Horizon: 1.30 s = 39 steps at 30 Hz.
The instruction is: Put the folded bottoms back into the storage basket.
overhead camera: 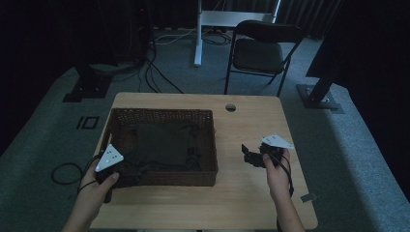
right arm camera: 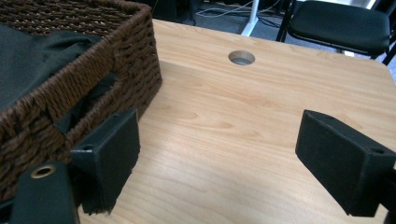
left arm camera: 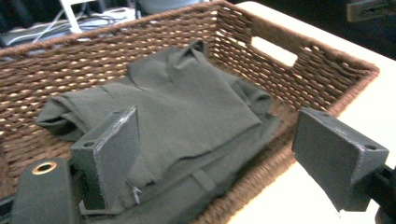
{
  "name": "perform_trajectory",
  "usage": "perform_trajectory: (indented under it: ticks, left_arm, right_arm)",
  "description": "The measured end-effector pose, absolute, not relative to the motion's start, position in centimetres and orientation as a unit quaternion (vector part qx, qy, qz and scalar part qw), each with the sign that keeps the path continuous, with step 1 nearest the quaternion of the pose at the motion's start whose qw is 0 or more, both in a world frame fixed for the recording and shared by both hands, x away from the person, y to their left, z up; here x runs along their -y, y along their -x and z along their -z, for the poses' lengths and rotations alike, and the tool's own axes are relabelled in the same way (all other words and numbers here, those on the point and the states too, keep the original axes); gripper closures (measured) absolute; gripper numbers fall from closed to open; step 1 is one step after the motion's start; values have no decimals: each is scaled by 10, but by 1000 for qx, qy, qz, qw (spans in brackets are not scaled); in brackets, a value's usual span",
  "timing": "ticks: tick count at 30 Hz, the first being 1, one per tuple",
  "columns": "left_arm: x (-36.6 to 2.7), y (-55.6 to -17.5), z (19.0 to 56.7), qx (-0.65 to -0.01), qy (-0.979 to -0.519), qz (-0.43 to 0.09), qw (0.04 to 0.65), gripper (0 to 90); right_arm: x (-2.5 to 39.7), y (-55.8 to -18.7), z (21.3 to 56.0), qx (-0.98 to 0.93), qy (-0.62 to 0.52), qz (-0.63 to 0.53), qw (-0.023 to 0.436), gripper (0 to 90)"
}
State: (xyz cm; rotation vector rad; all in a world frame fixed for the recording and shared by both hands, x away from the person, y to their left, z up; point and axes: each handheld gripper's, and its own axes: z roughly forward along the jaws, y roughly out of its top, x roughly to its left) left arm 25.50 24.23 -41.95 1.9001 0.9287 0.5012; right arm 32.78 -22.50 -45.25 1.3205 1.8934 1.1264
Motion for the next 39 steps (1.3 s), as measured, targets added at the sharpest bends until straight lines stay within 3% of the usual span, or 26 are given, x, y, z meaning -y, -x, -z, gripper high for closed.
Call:
perform_trajectory:
  ticks: [14,27,39]
  left_arm:
    - [-233,-220,439,-333,-795,-184,473,162]
    - [-239,-196,461,-329,-802,-183,464,162]
    - [-251,-202,501,-373,-805,-167,429,163]
  right_arm:
    - [253,-310,488,-693,-524,-412,275,136]
    - [282,-295,519,-676,-558,-395,275,137]
    - [287,-289,540,-680,-571,-367,276,136]
